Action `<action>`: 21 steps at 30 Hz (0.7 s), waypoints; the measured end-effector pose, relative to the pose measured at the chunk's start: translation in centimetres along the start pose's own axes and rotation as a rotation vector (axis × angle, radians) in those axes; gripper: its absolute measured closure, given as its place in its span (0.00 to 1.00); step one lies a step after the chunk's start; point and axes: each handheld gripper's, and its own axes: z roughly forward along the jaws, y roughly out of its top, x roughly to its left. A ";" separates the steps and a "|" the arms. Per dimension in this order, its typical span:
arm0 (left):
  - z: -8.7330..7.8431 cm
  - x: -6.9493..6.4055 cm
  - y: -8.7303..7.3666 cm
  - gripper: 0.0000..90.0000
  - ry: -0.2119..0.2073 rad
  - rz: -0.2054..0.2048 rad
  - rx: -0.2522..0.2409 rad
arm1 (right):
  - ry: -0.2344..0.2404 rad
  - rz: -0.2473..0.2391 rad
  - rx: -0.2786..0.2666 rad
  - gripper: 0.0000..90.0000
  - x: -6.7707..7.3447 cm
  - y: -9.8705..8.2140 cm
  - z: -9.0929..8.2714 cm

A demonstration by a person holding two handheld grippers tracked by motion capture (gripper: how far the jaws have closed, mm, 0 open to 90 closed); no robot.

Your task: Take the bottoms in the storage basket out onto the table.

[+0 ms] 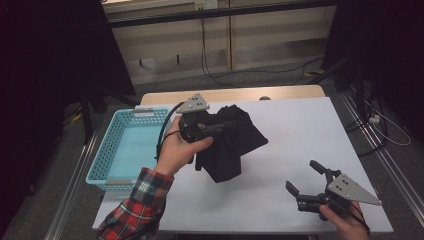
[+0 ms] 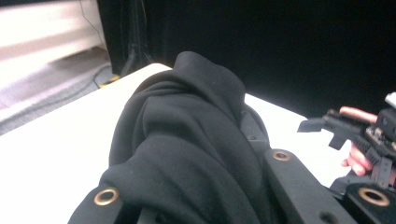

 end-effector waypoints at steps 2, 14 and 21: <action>0.5 0.0 -0.8 0.88 -0.002 -0.004 0.016 | -0.001 -0.001 0.002 0.01 0.0 0.0 0.0; 3.8 0.8 -5.7 0.87 -0.019 -0.072 0.074 | 0.001 -0.012 0.006 0.01 0.0 0.0 0.0; 5.2 1.7 -8.0 0.83 -0.006 -0.114 0.089 | 0.004 -0.016 0.008 0.01 0.1 0.0 0.0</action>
